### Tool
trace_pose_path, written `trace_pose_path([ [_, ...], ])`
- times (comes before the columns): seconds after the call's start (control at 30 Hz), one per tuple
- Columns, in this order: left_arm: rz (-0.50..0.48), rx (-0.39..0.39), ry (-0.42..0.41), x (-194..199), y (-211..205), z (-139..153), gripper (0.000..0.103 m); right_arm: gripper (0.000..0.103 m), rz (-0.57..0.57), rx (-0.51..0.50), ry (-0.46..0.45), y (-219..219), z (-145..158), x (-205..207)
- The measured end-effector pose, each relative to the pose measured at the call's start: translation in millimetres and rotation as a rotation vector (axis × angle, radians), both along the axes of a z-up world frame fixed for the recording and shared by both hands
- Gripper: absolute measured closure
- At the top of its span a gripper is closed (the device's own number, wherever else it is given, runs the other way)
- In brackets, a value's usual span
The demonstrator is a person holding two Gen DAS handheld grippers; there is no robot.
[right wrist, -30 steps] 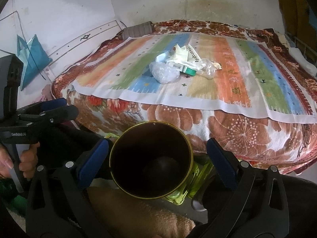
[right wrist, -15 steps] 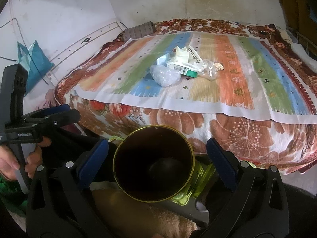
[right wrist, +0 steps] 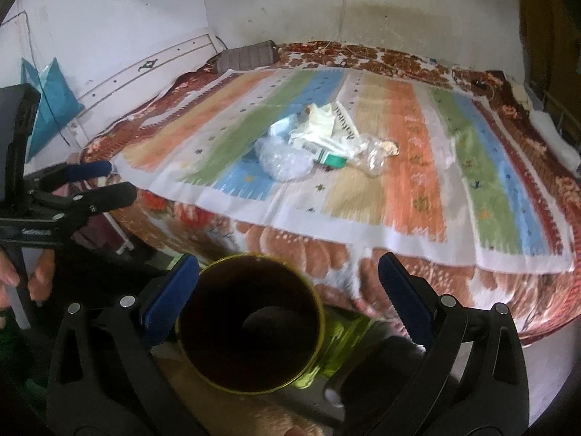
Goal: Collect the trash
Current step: 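Move both grippers from above the dark bin toward the trash pile, then lower right gripper to the clear plastic cup while left lowers to blue mask packet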
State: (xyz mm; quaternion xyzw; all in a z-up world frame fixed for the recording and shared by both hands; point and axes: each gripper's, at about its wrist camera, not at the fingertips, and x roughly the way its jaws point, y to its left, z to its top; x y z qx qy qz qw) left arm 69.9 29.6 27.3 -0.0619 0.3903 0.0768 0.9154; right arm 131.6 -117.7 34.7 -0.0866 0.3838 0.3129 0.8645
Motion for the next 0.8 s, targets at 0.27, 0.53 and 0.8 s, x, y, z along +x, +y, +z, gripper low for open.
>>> trace_pose_path([
  [0.27, 0.036, -0.012, 0.077, 31, 22, -6, 0.006, 0.009, 0.012, -0.030, 0.017, 9, 7, 32],
  [0.53, 0.007, 0.107, 0.140, 54, 20, -12, 0.006, 0.009, 0.008, -0.028, 0.059, 14, 8, 62],
  [0.8, 0.002, 0.123, 0.222, 87, 38, -27, 0.006, 0.013, -0.030, -0.072, 0.086, 14, 0, 102],
])
